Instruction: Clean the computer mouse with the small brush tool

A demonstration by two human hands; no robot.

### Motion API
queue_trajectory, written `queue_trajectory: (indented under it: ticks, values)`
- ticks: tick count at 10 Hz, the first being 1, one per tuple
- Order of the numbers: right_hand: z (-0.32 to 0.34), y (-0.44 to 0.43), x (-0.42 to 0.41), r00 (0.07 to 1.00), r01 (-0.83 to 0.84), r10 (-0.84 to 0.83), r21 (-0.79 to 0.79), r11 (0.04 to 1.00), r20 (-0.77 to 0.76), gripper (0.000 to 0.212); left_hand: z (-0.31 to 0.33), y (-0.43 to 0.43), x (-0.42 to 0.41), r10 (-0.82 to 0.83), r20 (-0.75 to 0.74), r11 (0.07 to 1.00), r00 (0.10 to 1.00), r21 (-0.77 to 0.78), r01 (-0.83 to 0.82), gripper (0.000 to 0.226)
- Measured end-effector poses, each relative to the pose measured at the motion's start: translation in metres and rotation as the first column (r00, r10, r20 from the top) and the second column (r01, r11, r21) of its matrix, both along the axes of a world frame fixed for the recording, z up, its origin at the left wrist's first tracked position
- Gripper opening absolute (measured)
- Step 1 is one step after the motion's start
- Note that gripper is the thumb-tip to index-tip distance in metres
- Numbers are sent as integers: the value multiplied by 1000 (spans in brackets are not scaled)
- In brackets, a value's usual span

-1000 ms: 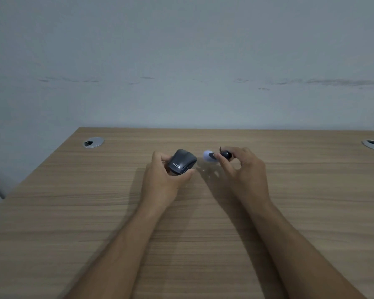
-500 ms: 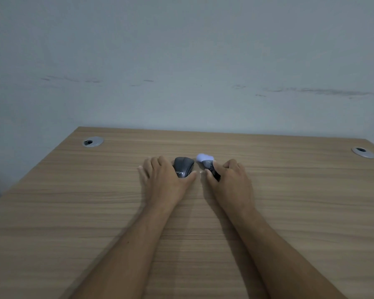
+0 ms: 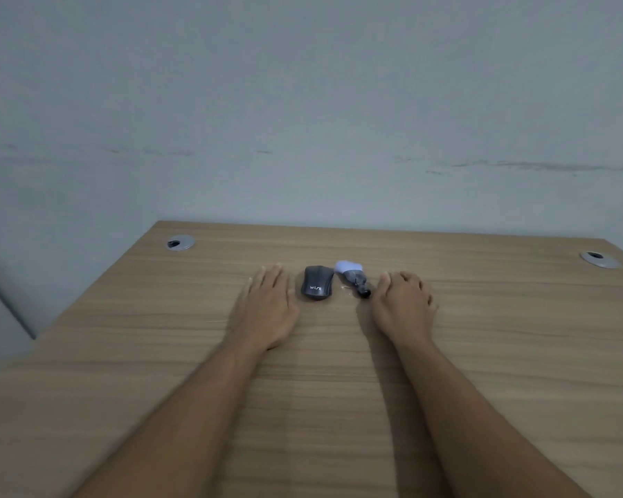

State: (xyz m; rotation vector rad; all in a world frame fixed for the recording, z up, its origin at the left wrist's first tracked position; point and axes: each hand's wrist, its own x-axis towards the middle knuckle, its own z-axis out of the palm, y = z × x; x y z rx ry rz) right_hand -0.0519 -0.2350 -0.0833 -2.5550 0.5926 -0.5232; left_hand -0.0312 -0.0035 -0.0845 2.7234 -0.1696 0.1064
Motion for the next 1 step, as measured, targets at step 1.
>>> queue_trajectory:
  ticks: [1]
  values:
    - [3, -14, 16, 995, -25, 41, 180, 983, -86, 73, 5, -4, -4, -28, -1, 996, 1000, 80, 28, 65]
